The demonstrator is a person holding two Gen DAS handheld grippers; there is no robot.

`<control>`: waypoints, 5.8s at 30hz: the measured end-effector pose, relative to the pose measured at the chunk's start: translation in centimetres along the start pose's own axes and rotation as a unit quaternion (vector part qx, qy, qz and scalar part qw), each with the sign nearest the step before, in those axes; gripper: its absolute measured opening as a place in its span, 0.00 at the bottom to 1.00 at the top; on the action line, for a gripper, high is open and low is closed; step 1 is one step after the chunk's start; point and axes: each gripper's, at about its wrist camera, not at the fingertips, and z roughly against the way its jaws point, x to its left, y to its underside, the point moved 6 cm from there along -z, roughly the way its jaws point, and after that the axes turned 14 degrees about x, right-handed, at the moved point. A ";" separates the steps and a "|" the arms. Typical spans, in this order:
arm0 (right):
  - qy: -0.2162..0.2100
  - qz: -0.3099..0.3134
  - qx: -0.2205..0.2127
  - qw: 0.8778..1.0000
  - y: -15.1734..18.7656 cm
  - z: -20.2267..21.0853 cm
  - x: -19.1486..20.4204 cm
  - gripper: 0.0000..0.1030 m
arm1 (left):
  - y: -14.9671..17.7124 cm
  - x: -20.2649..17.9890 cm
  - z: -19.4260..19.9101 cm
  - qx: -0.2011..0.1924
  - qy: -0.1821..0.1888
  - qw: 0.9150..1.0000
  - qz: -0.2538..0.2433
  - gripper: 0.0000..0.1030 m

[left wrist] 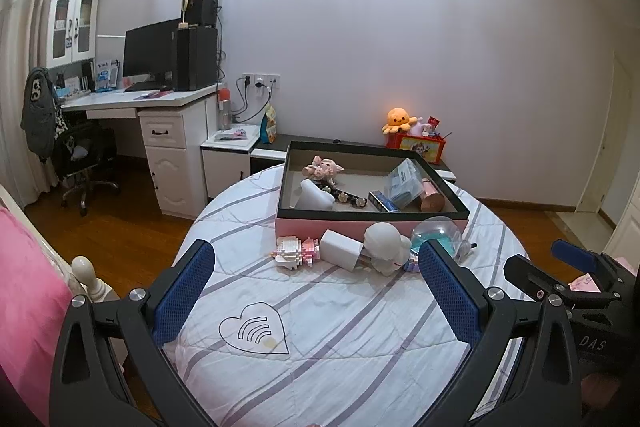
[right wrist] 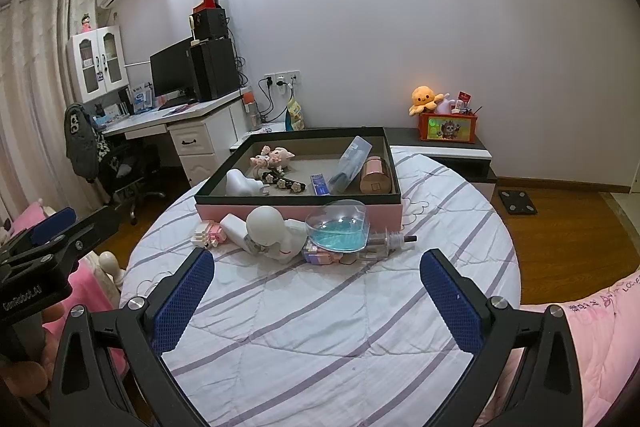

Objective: Organize rigid objects
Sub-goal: 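Withdraw both tools from the tray box back over the bed, then grasp the pink-white block toy with the left gripper while the right grasps the blue-liquid heart container, then carry the block toy and heart container into the tray box and release both, then withdraw both tools from the tray box and move back over the bed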

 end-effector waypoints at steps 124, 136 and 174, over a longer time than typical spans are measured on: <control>-0.017 0.045 0.073 0.996 -17.3 -15.4 -1.4 0.66 | -15.4 -0.9 -15.0 0.057 0.063 0.995 -0.050 0.62; -0.014 0.042 0.134 0.990 -16.6 -21.7 -2.1 0.66 | -14.5 -1.6 -21.8 0.110 0.073 0.991 -0.036 0.62; -0.048 -0.024 0.027 0.998 -7.6 -5.9 -1.5 1.00 | -5.7 0.0 -6.5 0.053 0.022 0.998 -0.021 1.00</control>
